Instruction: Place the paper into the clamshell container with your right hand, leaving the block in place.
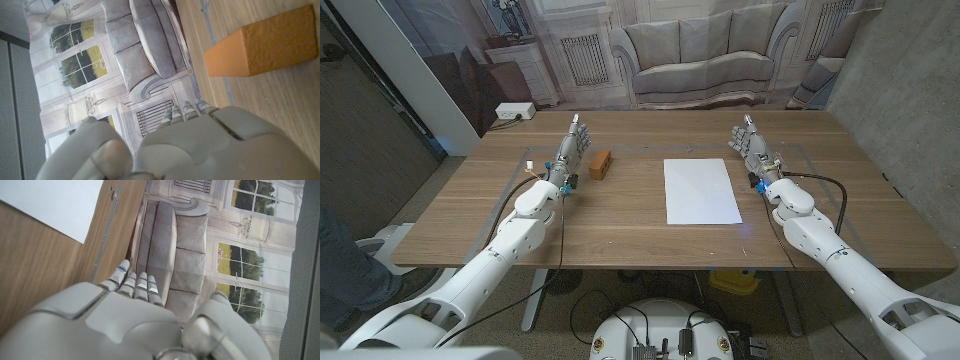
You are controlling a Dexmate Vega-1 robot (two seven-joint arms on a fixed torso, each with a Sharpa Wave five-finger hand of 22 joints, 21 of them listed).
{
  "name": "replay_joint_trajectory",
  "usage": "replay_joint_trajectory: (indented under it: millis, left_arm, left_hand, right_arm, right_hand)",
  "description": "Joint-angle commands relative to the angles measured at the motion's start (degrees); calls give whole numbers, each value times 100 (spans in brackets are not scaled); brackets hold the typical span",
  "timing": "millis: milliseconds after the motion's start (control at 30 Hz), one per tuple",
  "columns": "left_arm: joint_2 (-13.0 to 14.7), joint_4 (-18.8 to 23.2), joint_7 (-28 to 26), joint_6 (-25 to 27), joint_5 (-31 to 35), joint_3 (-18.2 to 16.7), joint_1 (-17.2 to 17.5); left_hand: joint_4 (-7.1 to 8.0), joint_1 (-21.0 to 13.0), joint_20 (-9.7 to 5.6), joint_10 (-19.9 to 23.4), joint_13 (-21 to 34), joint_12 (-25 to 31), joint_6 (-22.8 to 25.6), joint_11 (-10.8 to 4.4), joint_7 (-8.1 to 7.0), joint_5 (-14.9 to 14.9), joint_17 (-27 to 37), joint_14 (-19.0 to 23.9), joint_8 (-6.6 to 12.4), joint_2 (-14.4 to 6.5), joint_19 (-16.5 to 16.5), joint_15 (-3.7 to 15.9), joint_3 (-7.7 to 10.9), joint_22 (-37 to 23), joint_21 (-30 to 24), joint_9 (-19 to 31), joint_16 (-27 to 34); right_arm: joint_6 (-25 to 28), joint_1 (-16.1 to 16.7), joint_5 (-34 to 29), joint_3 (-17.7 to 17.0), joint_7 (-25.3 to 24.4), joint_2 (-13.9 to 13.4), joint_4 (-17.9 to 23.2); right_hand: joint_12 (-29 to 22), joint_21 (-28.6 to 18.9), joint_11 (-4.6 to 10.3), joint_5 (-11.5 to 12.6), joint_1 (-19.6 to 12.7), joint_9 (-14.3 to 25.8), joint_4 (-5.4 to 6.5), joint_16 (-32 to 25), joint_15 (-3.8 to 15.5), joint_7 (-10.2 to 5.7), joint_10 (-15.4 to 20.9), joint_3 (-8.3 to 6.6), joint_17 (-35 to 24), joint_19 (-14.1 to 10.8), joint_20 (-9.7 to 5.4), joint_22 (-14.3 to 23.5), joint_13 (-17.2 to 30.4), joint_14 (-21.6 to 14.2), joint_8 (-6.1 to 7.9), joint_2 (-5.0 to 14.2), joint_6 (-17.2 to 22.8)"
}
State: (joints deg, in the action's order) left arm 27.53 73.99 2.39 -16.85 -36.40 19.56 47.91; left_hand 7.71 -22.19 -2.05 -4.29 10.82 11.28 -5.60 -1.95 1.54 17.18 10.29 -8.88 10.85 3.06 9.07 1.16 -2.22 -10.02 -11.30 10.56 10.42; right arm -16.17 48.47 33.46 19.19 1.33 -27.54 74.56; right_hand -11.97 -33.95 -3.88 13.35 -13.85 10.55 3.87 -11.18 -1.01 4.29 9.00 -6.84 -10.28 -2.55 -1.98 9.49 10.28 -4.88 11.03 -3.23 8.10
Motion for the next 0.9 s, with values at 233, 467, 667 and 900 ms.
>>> replay_joint_trajectory:
  millis: [233,467,667,900]
  left_arm:
    - [-354,53,266,189,530,-482,-16]
    - [-457,-152,206,357,807,-582,-96]
    - [-546,-180,305,286,901,-675,-81]
    - [-596,-176,381,317,952,-749,-75]
  left_hand:
    - [8,-78,-388,-13,14,44,11,47,36,60,3,3,58,-17,41,-27,-1,-28,-30,19,52]
    - [-23,-130,-306,152,8,103,158,86,63,91,3,159,104,-75,-108,-59,-2,-27,-78,17,89]
    - [-30,-143,-308,170,7,106,170,80,68,98,3,171,103,-86,-128,-66,-4,-27,-81,17,85]
    - [-38,-156,-294,171,6,102,179,63,70,105,4,171,101,-99,-128,-60,-7,-28,-76,16,77]
  right_arm:
    - [145,248,-1224,-930,388,802,56]
    - [192,430,-1537,-1051,234,863,328]
    - [186,540,-1641,-1106,232,867,525]
    - [199,590,-1747,-1100,238,853,683]
  right_hand:
    - [-26,-18,38,43,-32,12,-9,-26,2,-18,77,-34,-16,-94,-242,24,11,-118,42,20,77]
    - [-31,2,29,44,-40,13,-13,-31,11,-28,99,-33,-18,-130,-246,25,12,-146,42,34,90]
    - [-28,18,30,46,-50,13,-19,-32,11,-29,100,-35,-18,-145,-248,26,12,-160,45,46,106]
    - [-36,33,37,46,-61,14,-25,-36,42,-33,130,-35,-19,-179,-254,27,13,-184,47,57,122]
